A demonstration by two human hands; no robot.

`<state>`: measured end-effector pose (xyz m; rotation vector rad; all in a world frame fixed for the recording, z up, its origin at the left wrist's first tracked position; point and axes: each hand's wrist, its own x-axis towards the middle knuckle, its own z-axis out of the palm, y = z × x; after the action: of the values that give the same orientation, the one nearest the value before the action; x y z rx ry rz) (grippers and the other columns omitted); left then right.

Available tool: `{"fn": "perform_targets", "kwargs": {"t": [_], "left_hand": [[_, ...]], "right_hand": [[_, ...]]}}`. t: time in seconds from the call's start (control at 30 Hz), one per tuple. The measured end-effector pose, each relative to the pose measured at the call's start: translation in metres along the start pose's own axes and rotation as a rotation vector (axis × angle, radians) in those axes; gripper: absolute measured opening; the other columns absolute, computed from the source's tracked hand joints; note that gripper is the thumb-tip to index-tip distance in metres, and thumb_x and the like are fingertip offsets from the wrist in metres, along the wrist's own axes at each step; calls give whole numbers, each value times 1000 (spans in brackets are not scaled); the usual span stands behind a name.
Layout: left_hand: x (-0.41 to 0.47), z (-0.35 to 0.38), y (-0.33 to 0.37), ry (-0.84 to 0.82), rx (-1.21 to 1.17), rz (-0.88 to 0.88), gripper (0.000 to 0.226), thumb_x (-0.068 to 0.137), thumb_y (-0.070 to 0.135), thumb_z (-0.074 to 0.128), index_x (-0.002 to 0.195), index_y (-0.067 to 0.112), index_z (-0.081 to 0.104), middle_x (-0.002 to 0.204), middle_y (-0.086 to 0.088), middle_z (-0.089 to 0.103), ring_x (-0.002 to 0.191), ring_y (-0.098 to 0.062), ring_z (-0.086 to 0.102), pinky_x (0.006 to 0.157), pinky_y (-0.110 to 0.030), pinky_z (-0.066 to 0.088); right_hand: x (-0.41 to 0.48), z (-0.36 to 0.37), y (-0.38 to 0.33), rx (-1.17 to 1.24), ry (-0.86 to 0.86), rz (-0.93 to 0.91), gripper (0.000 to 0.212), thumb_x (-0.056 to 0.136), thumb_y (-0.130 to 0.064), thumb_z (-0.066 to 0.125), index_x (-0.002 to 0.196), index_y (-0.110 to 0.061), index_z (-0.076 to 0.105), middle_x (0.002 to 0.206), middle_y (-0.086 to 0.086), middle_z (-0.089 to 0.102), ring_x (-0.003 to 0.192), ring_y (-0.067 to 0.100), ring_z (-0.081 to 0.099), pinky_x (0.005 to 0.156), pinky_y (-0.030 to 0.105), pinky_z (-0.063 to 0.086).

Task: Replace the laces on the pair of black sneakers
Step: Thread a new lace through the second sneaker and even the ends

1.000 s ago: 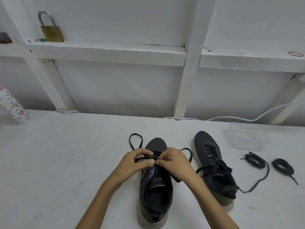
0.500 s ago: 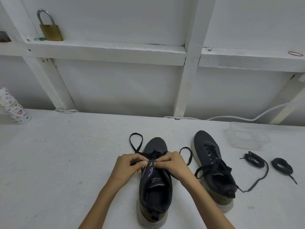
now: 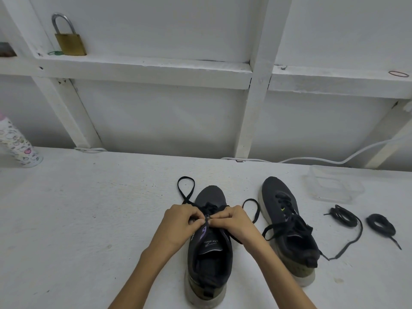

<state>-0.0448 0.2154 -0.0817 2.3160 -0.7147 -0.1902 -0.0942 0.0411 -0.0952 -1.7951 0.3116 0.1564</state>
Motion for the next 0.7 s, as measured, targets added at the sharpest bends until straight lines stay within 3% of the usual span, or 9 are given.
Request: {"fn": "perform_targets", "kwargs": {"t": [0.1, 0.17, 0.23, 0.37, 0.43, 0.5, 0.53, 0.63, 0.7], "left_hand": [[3, 2, -3, -14, -130, -63, 7, 82, 22, 75, 81, 29, 75, 78, 17, 72, 81, 2, 65, 77, -14, 49], [3, 4, -6, -1, -202, -97, 10, 78, 20, 79, 78, 28, 73, 75, 18, 72, 81, 2, 66, 80, -18, 52], [2, 6, -8, 12, -228, -103, 10, 78, 21, 79, 77, 27, 72, 76, 18, 72, 80, 1, 67, 81, -24, 54], [-4, 11, -8, 21, -282, -110, 17, 77, 47, 75, 84, 33, 69, 88, 20, 69, 90, 2, 63, 81, -19, 50], [-6, 14, -9, 12, -249, -92, 31, 70, 64, 66, 89, 39, 66, 96, 23, 64, 98, 5, 57, 83, -15, 46], [-5, 15, -8, 7, -216, -86, 33, 65, 67, 57, 89, 46, 65, 100, 25, 60, 101, 8, 52, 83, -15, 41], [-4, 15, -6, 3, -206, -85, 31, 63, 65, 55, 88, 49, 64, 101, 25, 59, 101, 8, 50, 83, -15, 40], [2, 12, -1, 2, -182, -76, 30, 60, 62, 53, 84, 52, 67, 102, 26, 59, 104, 9, 48, 89, -17, 39], [4, 11, -1, 4, -191, -81, 31, 59, 62, 54, 83, 51, 69, 102, 30, 58, 105, 9, 48, 90, -19, 39]], "right_hand": [[-3, 0, -3, -92, -59, -14, 18, 67, -35, 78, 83, -29, 82, 83, 5, 77, 87, 17, 69, 88, 43, 52], [-3, 2, -4, -192, -70, -6, 28, 59, -51, 69, 80, -36, 80, 77, -2, 75, 81, 11, 67, 82, 43, 54], [-1, 3, -4, -243, -68, -10, 36, 55, -54, 62, 77, -32, 80, 74, 4, 73, 70, 10, 61, 75, 46, 54], [-3, 5, -3, -196, -44, -18, 27, 58, -52, 65, 76, -38, 79, 75, -2, 75, 81, 20, 70, 82, 47, 54], [-6, 4, -1, -144, -23, -36, 23, 60, -46, 67, 75, -35, 80, 75, 2, 74, 81, 21, 70, 83, 47, 54], [-9, 5, -2, -55, 2, -45, 12, 66, -32, 74, 73, -25, 81, 76, 12, 71, 77, 21, 65, 79, 45, 53], [-10, 6, -2, 5, 16, -36, 5, 70, -21, 77, 73, -20, 81, 76, 12, 68, 77, 18, 64, 78, 40, 52], [-11, 6, -1, 155, 66, 18, 9, 74, 0, 76, 75, -8, 80, 76, 0, 61, 70, 2, 62, 68, 16, 50], [-11, 8, 0, 224, 89, 47, 9, 74, 5, 74, 80, 0, 78, 75, -1, 60, 66, 1, 63, 64, 13, 49]]}}
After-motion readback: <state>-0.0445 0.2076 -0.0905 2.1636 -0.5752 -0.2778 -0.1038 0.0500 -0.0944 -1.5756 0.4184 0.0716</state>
